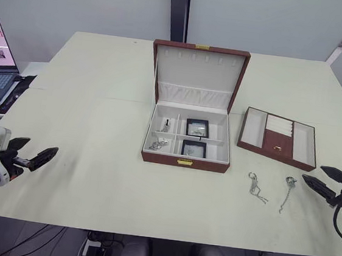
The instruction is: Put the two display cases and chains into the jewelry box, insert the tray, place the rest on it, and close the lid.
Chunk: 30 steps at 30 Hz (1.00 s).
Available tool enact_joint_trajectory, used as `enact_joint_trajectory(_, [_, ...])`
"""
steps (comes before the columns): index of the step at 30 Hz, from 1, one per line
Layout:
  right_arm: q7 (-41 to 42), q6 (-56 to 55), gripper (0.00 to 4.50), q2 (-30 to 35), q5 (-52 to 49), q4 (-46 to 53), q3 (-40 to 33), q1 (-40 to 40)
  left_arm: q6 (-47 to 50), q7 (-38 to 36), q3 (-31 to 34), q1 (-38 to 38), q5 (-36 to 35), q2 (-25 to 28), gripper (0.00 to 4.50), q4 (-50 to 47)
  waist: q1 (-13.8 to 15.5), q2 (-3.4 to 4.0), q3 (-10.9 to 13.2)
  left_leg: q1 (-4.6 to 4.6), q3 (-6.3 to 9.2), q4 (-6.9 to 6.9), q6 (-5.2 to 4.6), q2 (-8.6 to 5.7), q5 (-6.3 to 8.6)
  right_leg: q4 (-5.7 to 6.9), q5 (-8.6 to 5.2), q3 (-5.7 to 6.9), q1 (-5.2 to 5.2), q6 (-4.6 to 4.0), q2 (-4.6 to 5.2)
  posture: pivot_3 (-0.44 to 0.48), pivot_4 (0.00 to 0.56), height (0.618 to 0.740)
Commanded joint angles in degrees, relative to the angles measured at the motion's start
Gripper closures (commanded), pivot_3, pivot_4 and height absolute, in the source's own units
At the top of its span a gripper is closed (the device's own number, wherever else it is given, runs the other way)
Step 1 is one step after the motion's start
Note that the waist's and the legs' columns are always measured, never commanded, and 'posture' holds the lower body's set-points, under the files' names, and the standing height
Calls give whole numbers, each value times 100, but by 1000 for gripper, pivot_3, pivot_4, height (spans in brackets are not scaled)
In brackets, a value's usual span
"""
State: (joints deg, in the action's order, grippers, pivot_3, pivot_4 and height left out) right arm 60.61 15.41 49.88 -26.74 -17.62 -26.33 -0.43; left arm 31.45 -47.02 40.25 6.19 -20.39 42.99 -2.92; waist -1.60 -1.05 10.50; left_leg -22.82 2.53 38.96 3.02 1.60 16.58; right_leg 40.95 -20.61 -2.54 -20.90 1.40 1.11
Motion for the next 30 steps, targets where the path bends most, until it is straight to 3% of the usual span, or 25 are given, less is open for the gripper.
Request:
enact_joint_trajectory(1, [-90, -321, 0, -4, 105, -301, -121, -117, -208, 278, 238, 243, 10, -66, 27, -174, -18, 0, 0, 0, 0, -1, 0, 1, 0, -1, 0, 0, 0, 0, -1, 0, 150, 740])
enact_joint_trajectory(7, [-81, -417, 0, -19, 96, -393, -85, -163, -211, 532, 211, 322, -186, -213, 27, -190, -23, 2, -2, 4, 1, -3, 0, 4, 0, 1, 0, 1, 3, 0, -3, 0, 150, 740])
enact_joint_trajectory(21, [-17, -392, 0, 94, 75, -327, -109, -92, -120, 384, 32, 324, -486, 48, 27, -405, -24, 2, -2, 6, 1, -3, 0, 3, 0, -1, 0, 2, 7, 0, -3, 0, 150, 740])
enact_joint_trajectory(25, [316, -186, 0, 344, 5, -141, 34, -284, -134, 208, -96, 216, -851, -26, 27, -959, -23, 3, -2, 7, -2, -3, 1, 2, 0, -2, 0, 1, 7, 0, -2, 0, 150, 740])
enact_joint_trajectory(30, [1265, 212, 0, 1103, 74, 39, 652, -918, -280, -89, -642, -116, -1291, -17, 27, -1871, -28, 5, -3, 10, -4, -2, 1, 3, 0, 0, 0, 1, 9, 0, -3, 0, 150, 740])
